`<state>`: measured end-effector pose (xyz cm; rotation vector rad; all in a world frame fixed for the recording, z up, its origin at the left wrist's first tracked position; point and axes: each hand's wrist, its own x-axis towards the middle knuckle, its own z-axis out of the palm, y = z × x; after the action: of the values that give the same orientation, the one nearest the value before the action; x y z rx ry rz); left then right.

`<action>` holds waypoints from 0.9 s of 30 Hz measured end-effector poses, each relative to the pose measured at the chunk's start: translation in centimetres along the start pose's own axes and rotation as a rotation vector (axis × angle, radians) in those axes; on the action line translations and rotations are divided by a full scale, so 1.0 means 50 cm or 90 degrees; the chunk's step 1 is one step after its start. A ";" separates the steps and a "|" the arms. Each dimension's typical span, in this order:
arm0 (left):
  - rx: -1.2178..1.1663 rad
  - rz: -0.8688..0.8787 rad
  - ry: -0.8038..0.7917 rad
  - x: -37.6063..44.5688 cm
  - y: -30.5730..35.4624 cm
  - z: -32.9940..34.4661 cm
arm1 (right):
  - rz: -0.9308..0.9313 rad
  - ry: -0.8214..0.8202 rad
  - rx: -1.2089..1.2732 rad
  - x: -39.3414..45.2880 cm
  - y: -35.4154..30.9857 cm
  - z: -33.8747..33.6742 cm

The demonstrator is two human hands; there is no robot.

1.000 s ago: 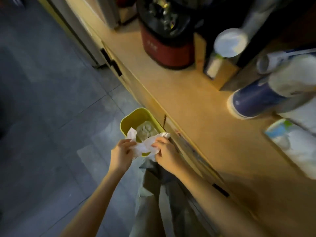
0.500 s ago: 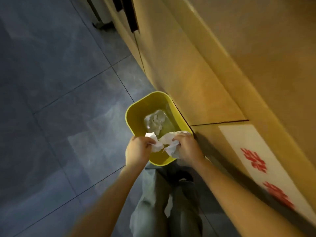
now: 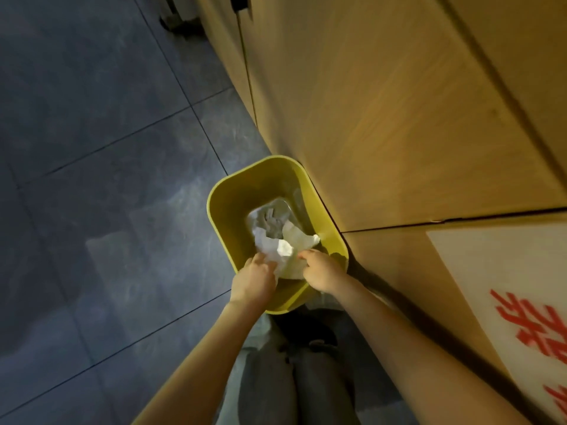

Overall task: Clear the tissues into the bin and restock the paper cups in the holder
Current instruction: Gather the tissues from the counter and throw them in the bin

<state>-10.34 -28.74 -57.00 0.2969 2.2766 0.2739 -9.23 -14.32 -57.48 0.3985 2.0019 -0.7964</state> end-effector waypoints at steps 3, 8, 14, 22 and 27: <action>-0.038 -0.008 0.018 -0.031 0.003 -0.033 | -0.021 0.039 0.047 -0.043 -0.018 -0.019; -0.064 -0.030 0.075 -0.116 0.041 -0.147 | -0.057 0.224 0.091 -0.166 -0.084 -0.080; -0.090 -0.015 0.142 -0.237 0.139 -0.351 | -0.084 0.307 0.026 -0.358 -0.201 -0.181; -0.111 0.169 0.166 -0.406 0.328 -0.593 | -0.082 0.449 0.237 -0.616 -0.279 -0.321; -0.090 0.371 0.187 -0.473 0.450 -0.655 | -0.087 0.621 0.307 -0.762 -0.248 -0.390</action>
<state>-16.82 -17.78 -12.55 0.8953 2.3918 0.8189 -8.47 -9.10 -13.25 1.0983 2.7225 -1.3474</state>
